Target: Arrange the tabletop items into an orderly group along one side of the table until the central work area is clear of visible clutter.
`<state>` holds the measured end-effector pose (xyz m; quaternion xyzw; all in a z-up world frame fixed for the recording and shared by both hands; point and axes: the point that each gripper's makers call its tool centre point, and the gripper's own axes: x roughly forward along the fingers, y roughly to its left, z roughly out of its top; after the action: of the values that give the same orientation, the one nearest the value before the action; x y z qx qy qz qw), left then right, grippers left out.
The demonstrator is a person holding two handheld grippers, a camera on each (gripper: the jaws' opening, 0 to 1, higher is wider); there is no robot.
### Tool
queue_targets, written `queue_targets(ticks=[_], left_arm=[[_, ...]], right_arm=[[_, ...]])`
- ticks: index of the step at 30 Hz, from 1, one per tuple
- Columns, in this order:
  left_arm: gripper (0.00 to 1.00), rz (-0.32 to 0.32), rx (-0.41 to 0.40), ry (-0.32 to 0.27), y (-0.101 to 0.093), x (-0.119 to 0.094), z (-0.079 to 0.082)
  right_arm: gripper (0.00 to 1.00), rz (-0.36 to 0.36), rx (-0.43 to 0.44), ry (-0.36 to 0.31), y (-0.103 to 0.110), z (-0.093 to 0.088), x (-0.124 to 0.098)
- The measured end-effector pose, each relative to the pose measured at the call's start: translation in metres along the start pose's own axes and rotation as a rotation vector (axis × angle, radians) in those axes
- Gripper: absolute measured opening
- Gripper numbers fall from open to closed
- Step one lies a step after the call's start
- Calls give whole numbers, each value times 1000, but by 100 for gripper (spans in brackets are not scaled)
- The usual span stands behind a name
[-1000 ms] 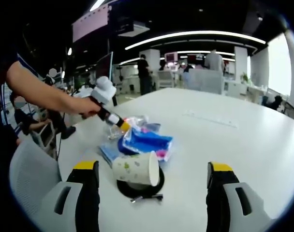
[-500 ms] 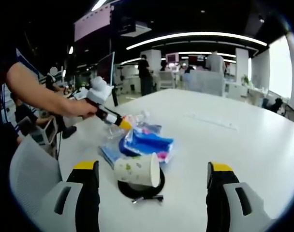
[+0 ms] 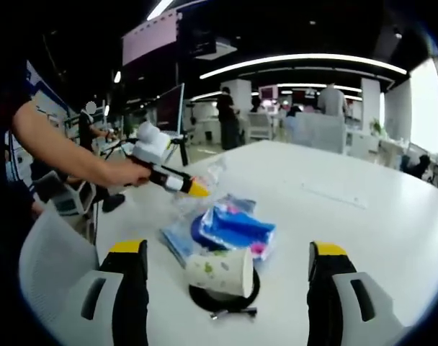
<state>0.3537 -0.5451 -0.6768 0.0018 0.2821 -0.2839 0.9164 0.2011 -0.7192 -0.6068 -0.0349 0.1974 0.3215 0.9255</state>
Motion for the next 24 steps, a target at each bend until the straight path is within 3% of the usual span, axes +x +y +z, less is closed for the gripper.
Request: queue_targets(ticks=[13,24], left_arm=[[37,-13,22,-36,0,-21,-7],[37,-27,31,-57,-2,-34,-7]], right_arm=[[87,92,-63,-18,27,24,34],[80,169,-49,-42,50,36,53]])
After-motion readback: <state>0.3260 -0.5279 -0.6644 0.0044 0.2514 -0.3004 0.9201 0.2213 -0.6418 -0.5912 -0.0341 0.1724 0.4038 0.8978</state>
